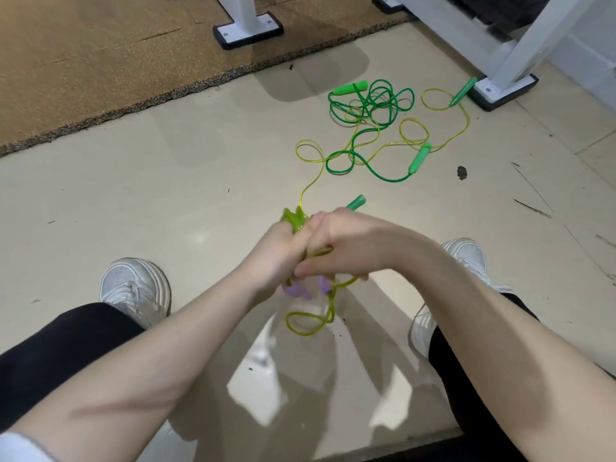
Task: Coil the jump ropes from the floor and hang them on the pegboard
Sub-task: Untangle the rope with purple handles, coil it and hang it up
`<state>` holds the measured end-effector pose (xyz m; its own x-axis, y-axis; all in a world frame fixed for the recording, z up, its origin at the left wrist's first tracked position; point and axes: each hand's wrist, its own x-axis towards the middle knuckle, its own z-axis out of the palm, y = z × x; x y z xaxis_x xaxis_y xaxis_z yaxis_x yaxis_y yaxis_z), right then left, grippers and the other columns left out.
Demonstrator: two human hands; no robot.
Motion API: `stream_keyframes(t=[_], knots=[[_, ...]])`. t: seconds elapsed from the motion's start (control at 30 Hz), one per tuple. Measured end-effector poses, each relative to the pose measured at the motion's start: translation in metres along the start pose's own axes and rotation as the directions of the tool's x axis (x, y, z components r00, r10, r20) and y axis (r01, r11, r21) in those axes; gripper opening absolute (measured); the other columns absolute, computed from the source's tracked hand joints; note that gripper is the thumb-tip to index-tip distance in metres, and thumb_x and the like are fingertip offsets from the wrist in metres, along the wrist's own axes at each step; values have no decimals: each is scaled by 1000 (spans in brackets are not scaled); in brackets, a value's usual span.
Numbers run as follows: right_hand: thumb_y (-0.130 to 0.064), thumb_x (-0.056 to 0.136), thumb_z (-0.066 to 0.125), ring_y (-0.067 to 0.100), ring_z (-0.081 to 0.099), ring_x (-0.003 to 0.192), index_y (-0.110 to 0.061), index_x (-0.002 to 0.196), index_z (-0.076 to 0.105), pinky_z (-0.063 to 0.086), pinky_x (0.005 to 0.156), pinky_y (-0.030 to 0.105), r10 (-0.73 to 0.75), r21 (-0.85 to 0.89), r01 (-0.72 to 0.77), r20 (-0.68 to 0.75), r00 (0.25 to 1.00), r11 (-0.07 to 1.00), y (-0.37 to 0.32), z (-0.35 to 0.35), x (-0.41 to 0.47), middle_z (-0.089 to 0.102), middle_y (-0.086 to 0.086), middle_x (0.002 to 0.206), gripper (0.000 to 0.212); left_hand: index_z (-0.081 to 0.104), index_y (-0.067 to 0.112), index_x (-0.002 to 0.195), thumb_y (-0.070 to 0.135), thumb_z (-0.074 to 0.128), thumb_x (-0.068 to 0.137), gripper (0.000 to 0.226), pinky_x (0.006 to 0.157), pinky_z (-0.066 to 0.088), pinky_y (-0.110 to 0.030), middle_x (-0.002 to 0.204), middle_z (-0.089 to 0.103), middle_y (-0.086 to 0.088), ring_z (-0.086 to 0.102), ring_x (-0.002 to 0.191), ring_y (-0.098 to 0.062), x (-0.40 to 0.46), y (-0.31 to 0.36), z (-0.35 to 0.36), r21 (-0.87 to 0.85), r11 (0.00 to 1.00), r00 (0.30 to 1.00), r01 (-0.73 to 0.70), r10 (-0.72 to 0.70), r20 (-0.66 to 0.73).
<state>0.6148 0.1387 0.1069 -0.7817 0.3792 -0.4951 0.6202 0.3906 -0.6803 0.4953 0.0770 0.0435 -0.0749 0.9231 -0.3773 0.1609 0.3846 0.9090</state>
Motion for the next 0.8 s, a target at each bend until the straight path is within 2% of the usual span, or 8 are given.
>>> stream_keyframes(t=[0.2, 0.3, 0.37, 0.47, 0.53, 0.6, 0.7, 0.8], knots=[[-26, 82, 68, 5, 27, 34, -4, 49, 49, 20, 37, 14, 38, 352, 127, -426, 904, 927, 29, -12, 0, 37, -8, 36, 44, 69, 5, 83, 75, -4, 80, 101, 38, 26, -14, 44, 50, -7, 34, 32, -14, 0, 21, -6, 21, 972, 847, 234, -215, 487], [-31, 94, 49, 5, 29, 38, -11, 52, 47, 21, 39, 13, 183, 615, 168, -466, 866, 770, 50, 0, 16, 40, 1, 47, 47, 69, -4, 93, 81, 28, 75, 96, 44, 41, -17, 34, 45, 2, 37, 32, -8, 0, 18, -21, -305, 915, 608, 262, 89, 789], [-34, 98, 38, 8, 26, 39, -12, 53, 47, 21, 38, 14, 214, 663, 149, -433, 876, 734, 64, 12, 21, 35, 1, 48, 51, 61, -8, 111, 66, 44, 83, 81, 56, 47, -14, 37, 41, 2, 39, 40, -8, 5, 12, -33, -539, 781, 480, 315, 359, 801], [-35, 101, 29, 12, 25, 41, -10, 56, 48, 25, 42, 18, 176, 622, 70, -326, 929, 780, 81, 32, 18, 27, 0, 45, 55, 56, -9, 120, 36, 60, 86, 57, 68, 51, -19, 55, 59, -3, 54, 50, -9, 11, 14, -44, -800, 552, 703, 236, 472, 532], [-31, 101, 33, 13, 31, 44, -12, 67, 51, 28, 45, 22, 170, 573, -36, -182, 969, 819, 87, 37, 12, 35, 1, 49, 43, 67, 1, 109, 31, 78, 65, 55, 66, 53, -18, 78, 72, -1, 64, 57, -3, 15, 19, -52, -857, 512, 922, 67, 297, 249], [-25, 99, 40, 16, 39, 46, -16, 86, 52, 31, 44, 23, 170, 430, -155, 4, 985, 889, 83, 32, 4, 44, 5, 59, 20, 60, 4, 115, 27, 73, 71, 52, 71, 55, -18, 101, 72, -6, 69, 71, -3, 21, 19, -54, -857, 514, 994, -43, 107, 15], [-16, 92, 46, 16, 53, 46, -25, 113, 49, 43, 44, 20, 160, 71, -175, 182, 970, 982, 58, 20, -7, 54, 1, 68, 23, 47, 11, 127, 30, 53, 91, 41, 68, 52, -24, 121, 64, -3, 66, 91, -2, 22, 26, -44, -582, 813, 985, -7, -95, -144], [-11, 91, 47, 12, 51, 37, -22, 113, 52, 44, 44, 20, 99, -61, -87, 224, 970, 994, 25, 1, -29, 53, -3, 60, 25, 49, 15, 131, 33, 56, 91, 44, 70, 43, -26, 112, 60, 15, 58, 110, -8, 11, 39, -25, -99, 994, 994, 54, -63, -84]])
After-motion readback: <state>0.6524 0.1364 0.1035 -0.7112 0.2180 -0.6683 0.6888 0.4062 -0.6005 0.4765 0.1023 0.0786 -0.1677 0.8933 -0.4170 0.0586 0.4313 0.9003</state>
